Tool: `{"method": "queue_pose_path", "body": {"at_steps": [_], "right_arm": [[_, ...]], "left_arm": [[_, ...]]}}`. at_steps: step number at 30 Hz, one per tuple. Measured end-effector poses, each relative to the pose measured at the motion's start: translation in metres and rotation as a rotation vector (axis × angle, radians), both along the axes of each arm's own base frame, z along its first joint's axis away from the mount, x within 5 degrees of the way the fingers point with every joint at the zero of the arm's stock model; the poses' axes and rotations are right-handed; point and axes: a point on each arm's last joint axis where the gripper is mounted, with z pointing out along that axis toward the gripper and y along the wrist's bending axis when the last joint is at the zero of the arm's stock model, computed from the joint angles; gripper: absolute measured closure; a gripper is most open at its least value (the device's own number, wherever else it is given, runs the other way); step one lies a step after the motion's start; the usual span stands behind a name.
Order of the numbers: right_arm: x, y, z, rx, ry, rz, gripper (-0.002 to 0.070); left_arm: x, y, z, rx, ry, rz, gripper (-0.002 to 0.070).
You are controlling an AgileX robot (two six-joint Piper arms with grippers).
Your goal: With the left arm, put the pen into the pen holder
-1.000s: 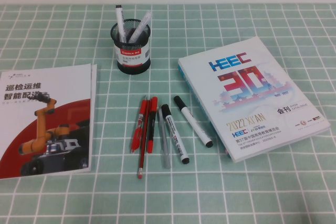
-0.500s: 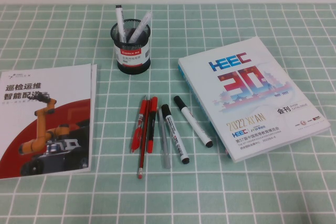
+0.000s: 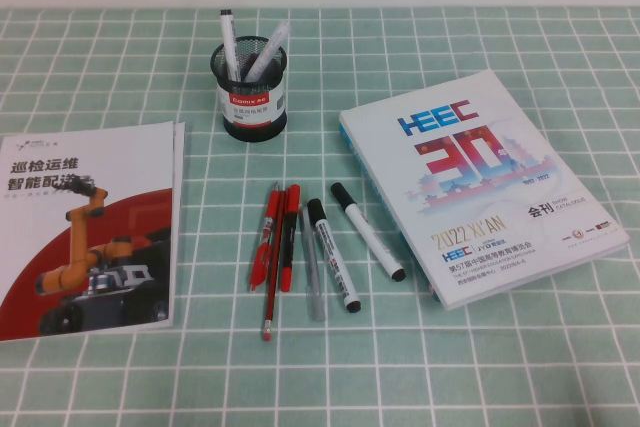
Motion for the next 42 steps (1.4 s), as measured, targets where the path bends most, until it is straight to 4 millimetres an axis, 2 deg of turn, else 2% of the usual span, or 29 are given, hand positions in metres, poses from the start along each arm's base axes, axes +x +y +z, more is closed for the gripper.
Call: {"method": "queue_pose_path", "body": {"at_steps": [3,11,28,30,34,39,42], "right_arm": [[0.0,0.0,0.0,0.0,0.0,0.0,0.0696],[0.0,0.0,0.0,0.0,0.0,0.0,0.0696],[0.0,0.0,0.0,0.0,0.0,0.0,0.0696],[0.0,0.0,0.0,0.0,0.0,0.0,0.0696],[0.0,0.0,0.0,0.0,0.0,0.0,0.0696],[0.0,0.0,0.0,0.0,0.0,0.0,0.0696],[0.0,0.0,0.0,0.0,0.0,0.0,0.0696]], "left_arm": [[0.001,-0.002,0.002,-0.051,-0.031,-0.003,0.0675],[0.004,-0.006,0.02,-0.384,-0.194,0.01,0.0675],[0.003,-0.007,0.024,-0.473,-0.189,0.013,0.0675],[0.002,-0.008,0.034,-0.474,-0.17,-0.001,0.0675],[0.007,-0.012,0.07,-0.468,-0.1,-0.021,0.0675],[0.028,-0.02,0.108,-0.395,0.106,-0.061,0.0675],[0.049,-0.026,0.13,-0.299,0.256,-0.129,0.0675]]}}
